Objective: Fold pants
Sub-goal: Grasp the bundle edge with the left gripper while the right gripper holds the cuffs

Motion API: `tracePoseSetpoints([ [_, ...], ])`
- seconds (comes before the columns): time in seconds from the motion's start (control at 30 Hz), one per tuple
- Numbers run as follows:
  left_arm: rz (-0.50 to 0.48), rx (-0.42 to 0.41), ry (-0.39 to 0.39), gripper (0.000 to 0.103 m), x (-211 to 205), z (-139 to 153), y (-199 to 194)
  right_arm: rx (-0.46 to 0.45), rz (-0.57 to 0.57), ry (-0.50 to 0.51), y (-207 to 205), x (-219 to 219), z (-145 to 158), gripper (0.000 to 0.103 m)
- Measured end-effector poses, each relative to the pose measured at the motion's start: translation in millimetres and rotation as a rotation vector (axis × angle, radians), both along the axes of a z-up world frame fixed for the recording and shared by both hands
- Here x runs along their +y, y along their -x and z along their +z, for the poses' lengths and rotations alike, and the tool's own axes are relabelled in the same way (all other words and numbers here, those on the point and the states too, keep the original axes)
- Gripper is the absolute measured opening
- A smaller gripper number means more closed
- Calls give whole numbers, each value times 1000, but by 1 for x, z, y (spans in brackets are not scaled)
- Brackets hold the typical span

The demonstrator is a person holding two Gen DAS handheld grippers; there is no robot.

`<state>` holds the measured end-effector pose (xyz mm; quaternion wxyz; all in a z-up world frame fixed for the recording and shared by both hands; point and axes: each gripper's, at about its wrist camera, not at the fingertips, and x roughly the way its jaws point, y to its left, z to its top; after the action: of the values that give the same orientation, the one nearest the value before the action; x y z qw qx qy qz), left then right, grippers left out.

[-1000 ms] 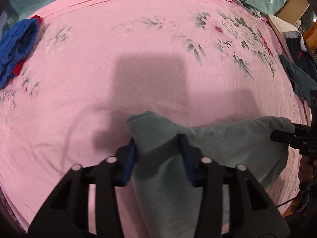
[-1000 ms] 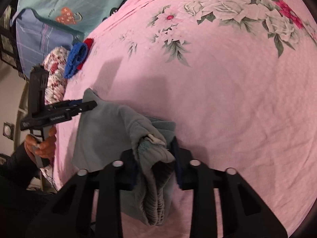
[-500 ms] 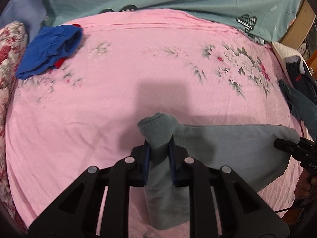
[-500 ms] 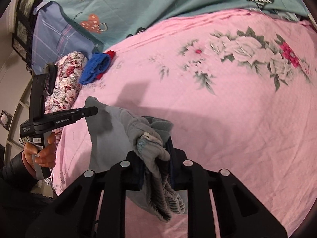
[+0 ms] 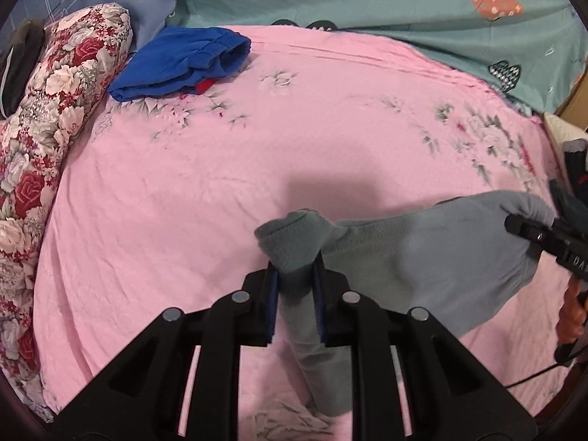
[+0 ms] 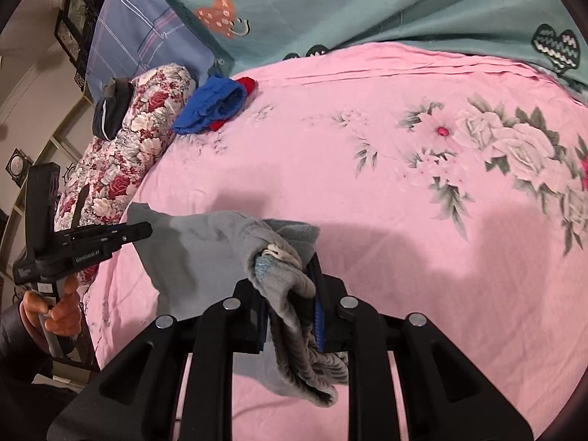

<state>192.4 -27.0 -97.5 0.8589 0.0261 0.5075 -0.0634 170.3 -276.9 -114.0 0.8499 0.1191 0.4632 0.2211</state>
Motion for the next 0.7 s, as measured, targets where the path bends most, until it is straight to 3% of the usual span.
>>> tracePoseSetpoints([
  [0.13,66,42,-7,25,9,-16,-10,46,28,9,-18,-1,-13,19],
  [0.2,106,62,-6,47,17,-20,-5,60,36,14,-24,-3,-19,19],
  [0.27,125,100,28,51,26,-26,8,74,45,9,-29,-5,-24,19],
  [0.43,81,255,152,51,21,-53,47,97,79,11,-41,-6,-35,20],
  [0.53,60,308,175,47,7,-71,57,115,98,4,-47,-8,-41,20],
  [0.63,71,298,198,36,1,-68,54,126,106,-3,-52,-10,-45,20],
  [0.67,74,298,216,24,1,-67,53,125,108,-6,-52,-10,-46,20],
  [0.7,75,302,230,18,1,-66,51,124,109,-9,-51,-11,-46,20],
])
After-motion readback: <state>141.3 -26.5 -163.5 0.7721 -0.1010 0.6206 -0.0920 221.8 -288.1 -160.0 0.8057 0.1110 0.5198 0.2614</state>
